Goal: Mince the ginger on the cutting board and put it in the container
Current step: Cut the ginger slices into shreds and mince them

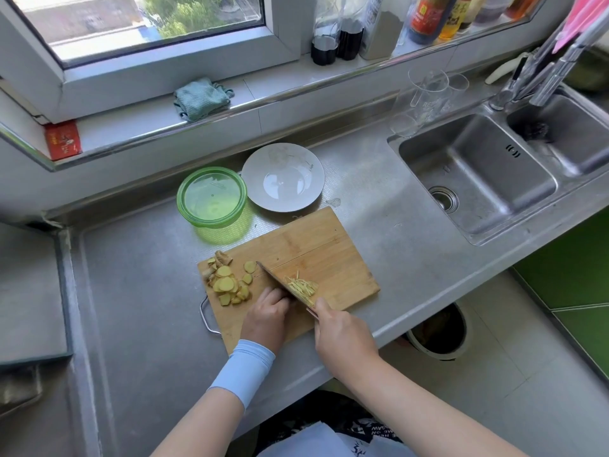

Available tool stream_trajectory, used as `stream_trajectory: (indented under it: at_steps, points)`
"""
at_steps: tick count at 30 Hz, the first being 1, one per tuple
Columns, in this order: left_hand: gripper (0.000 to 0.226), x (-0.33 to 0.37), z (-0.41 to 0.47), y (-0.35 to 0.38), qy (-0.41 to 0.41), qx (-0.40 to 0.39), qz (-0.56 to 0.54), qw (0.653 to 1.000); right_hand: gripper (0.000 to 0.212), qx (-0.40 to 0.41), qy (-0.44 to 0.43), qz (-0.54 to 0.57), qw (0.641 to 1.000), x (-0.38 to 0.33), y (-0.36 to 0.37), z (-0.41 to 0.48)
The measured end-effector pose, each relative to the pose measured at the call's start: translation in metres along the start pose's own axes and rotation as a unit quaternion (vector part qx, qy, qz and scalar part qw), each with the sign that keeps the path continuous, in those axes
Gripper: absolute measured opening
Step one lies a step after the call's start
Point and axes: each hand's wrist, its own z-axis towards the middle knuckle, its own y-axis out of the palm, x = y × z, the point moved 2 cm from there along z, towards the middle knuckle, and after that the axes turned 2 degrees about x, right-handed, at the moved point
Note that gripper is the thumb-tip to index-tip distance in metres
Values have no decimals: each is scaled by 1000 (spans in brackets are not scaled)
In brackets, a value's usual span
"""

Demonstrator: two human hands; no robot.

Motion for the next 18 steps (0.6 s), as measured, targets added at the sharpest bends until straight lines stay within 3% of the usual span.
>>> stream_trajectory:
  at_steps: [6,12,18]
  points:
    - [27,-2,0,1,5,-6,0,1000,41,2,0,-13,1000,1,3,-13]
    - [27,-6,-3,5,-3,-31,-3,1000,34,-13,7,-28,999,6,0,-24]
    - [27,-7,-3,7,-25,-39,-10,999,14,-19,5,-19,1000,1,-1,-9]
